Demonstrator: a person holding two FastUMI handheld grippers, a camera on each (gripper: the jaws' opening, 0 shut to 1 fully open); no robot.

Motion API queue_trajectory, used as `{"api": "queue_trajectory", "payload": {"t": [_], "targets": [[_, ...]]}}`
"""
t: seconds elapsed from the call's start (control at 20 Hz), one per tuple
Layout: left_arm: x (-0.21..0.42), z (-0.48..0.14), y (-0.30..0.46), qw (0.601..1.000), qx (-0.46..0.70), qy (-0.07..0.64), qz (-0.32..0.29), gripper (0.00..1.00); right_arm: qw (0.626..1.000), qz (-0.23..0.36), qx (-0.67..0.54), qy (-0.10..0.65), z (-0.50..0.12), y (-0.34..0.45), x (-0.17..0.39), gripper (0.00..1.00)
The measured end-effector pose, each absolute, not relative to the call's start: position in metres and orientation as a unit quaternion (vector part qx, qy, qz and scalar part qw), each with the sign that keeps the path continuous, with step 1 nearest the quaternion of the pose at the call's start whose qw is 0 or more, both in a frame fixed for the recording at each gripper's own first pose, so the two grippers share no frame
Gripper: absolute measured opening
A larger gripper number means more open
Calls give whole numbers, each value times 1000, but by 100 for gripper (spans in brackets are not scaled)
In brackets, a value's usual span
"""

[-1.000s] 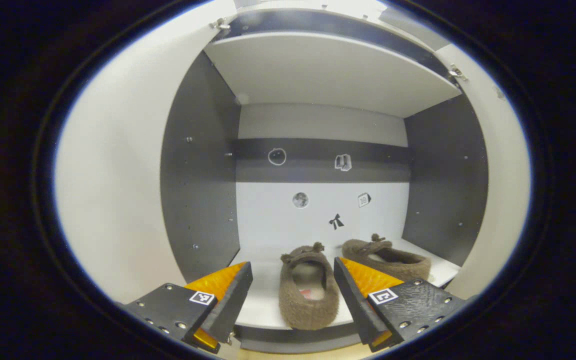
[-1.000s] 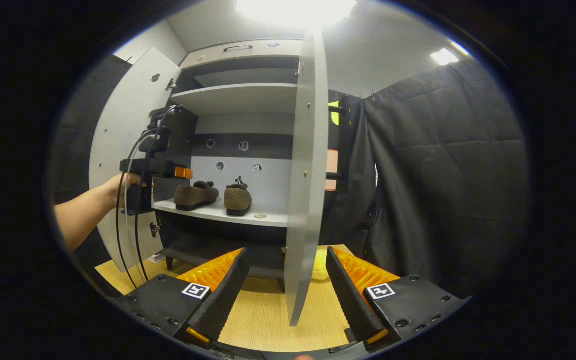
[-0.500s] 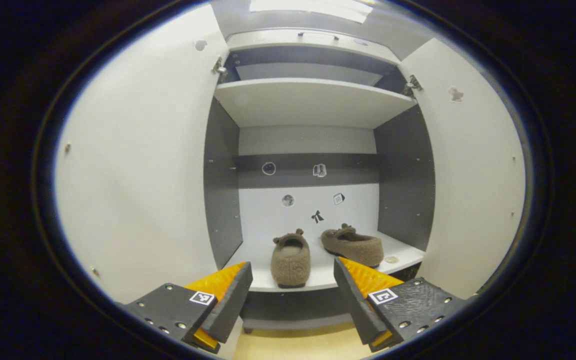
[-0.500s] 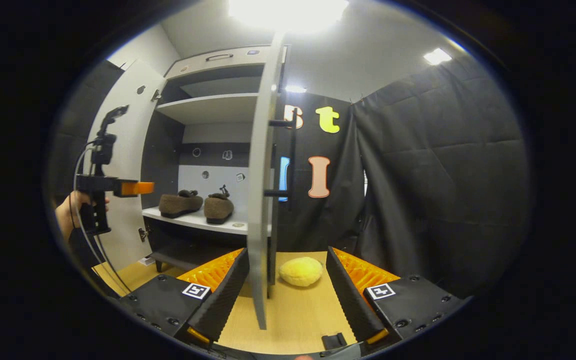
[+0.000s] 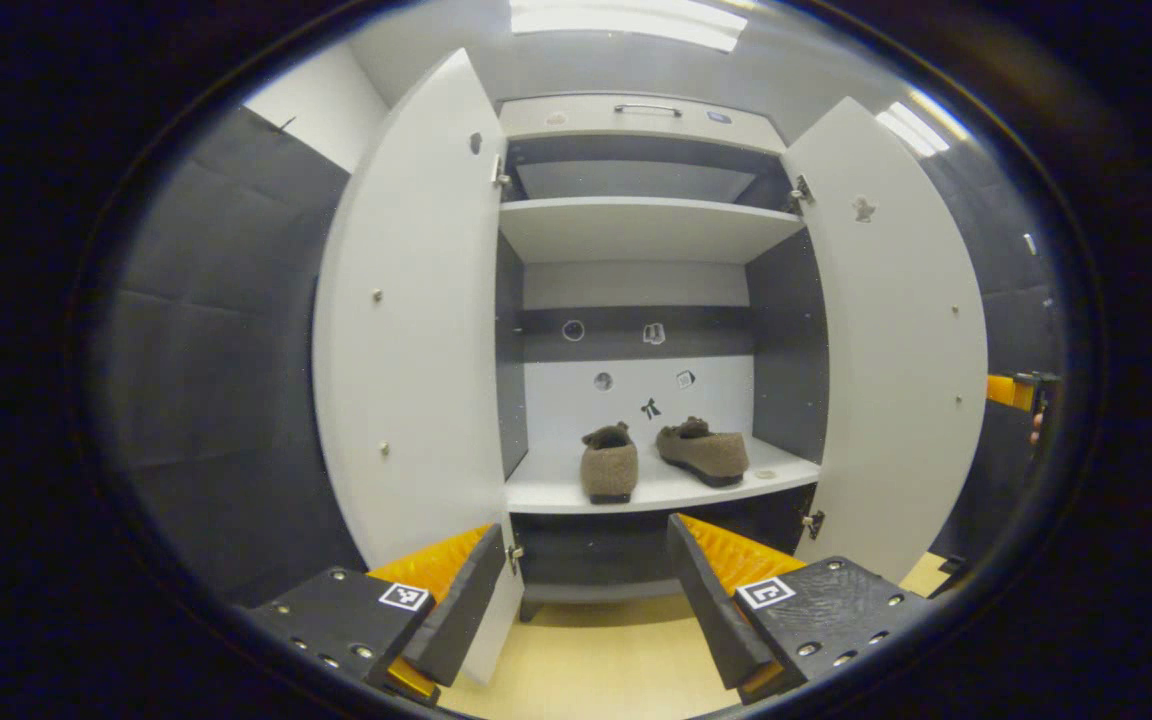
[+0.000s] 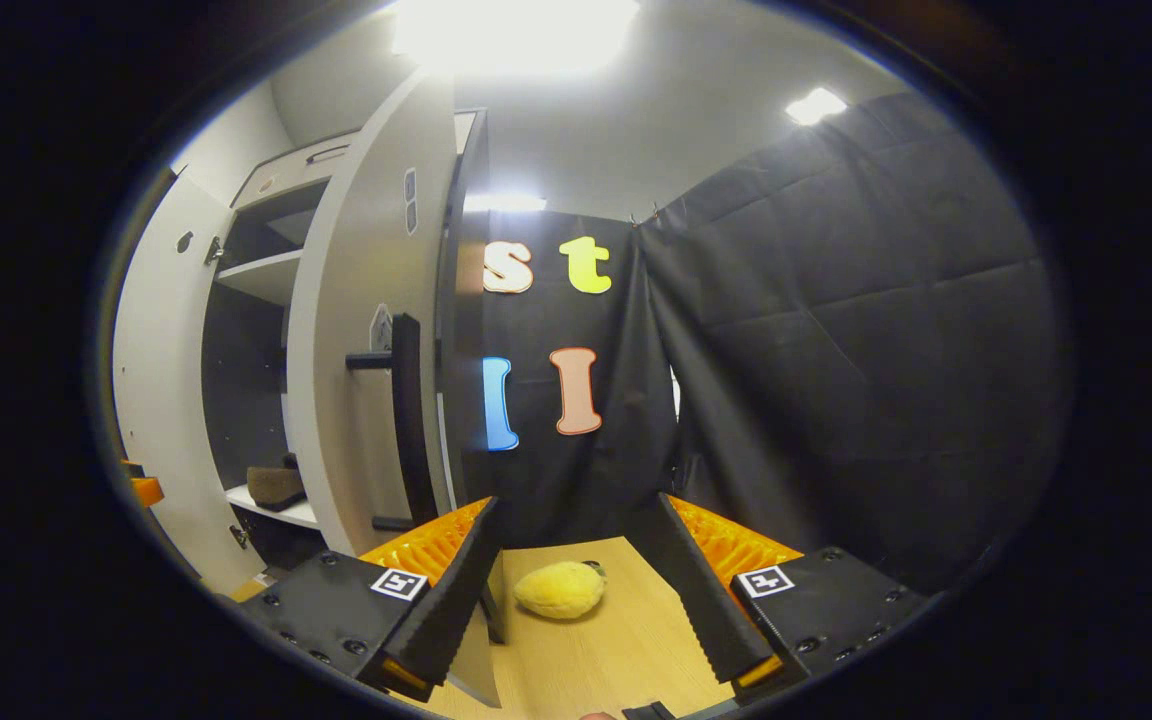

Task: Grab one shoe with the right hand and put it into the shoe cabinet, grab the other shoe with the left hand and put it into the shoe cabinet; then close the right door with the right hand and the left door with the left hand.

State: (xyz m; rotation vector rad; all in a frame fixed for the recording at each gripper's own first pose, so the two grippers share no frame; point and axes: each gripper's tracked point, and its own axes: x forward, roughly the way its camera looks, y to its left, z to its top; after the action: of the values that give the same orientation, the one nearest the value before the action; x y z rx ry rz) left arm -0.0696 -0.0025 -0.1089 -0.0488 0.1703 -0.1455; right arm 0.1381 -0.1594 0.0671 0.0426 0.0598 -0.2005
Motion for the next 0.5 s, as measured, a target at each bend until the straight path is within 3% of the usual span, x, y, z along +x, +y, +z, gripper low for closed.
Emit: {"api": "queue_trajectory", "payload": {"t": [0.15,0.2,0.25,0.3,0.35,0.5], "targets": [[-89,-106,47,996,-27,84,-34,95,995,-100,-4,26,75,-144,150,97],[-92,-102,65,996,-27,80,-22,95,994,-103,-16,22,76,-138,146,87],[-92,-95,81,997,-29,73,-12,95,994,-105,-20,21,77,-135,144,92],[-91,-92,94,997,-31,65,-7,95,994,-105,-17,23,77,-129,143,87],[-89,-87,108,998,-33,60,-4,95,994,-101,-12,23,77,-121,141,92],[-84,-84,157,998,-36,51,12,95,996,-82,-14,20,77,-78,141,92]]}}
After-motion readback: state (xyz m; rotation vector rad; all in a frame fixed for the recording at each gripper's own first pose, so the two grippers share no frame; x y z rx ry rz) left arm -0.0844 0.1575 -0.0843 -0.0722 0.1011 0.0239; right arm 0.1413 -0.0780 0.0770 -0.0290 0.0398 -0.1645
